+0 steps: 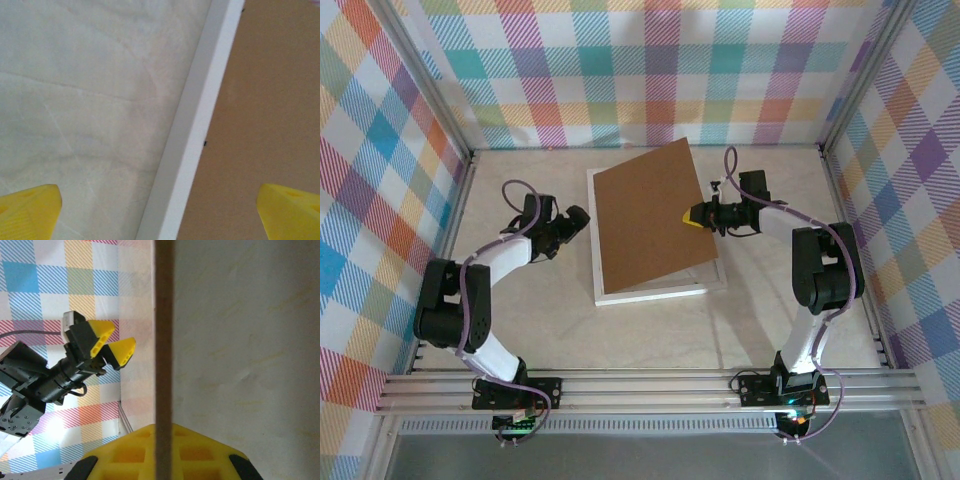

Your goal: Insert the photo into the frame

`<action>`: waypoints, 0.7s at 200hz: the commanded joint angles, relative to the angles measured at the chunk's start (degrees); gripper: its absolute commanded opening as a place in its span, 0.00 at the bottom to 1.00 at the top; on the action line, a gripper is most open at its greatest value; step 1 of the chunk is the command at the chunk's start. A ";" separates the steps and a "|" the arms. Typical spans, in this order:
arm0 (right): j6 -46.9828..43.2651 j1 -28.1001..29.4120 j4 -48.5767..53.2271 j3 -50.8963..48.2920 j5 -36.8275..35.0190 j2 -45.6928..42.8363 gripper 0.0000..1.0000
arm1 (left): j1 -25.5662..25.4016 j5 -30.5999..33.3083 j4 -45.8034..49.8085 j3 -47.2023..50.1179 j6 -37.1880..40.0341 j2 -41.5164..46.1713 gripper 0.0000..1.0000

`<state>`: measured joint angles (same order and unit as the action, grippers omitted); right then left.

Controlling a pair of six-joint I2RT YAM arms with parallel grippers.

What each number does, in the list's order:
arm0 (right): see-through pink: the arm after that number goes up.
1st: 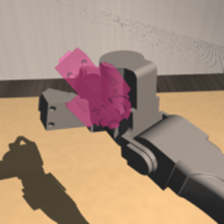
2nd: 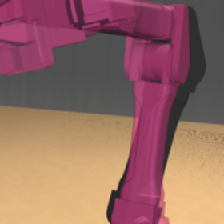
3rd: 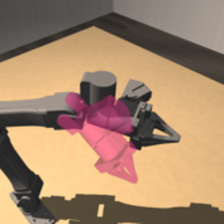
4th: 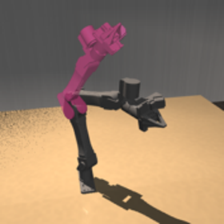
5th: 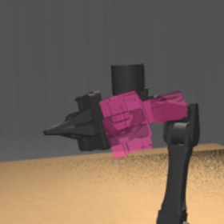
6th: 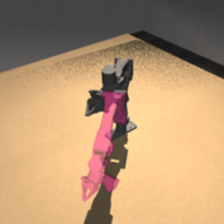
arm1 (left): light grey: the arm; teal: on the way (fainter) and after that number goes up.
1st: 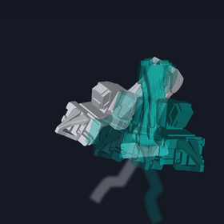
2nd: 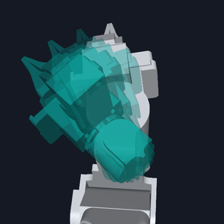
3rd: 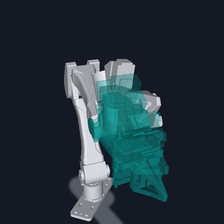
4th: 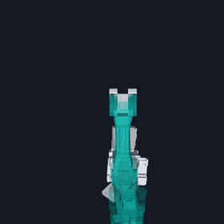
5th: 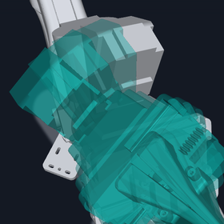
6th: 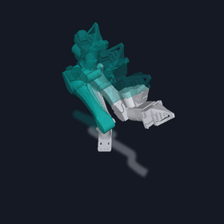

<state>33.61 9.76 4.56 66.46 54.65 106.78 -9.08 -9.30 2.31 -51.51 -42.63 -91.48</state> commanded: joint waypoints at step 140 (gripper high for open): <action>5.54 1.99 -7.62 -7.74 -3.27 -0.67 0.09 | -4.48 -7.05 -10.22 1.58 -5.95 -5.89 1.00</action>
<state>38.41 10.37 -4.47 60.01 53.17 106.39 -12.05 -15.18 -5.78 -50.72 -47.20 -96.73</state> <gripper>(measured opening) 0.087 0.997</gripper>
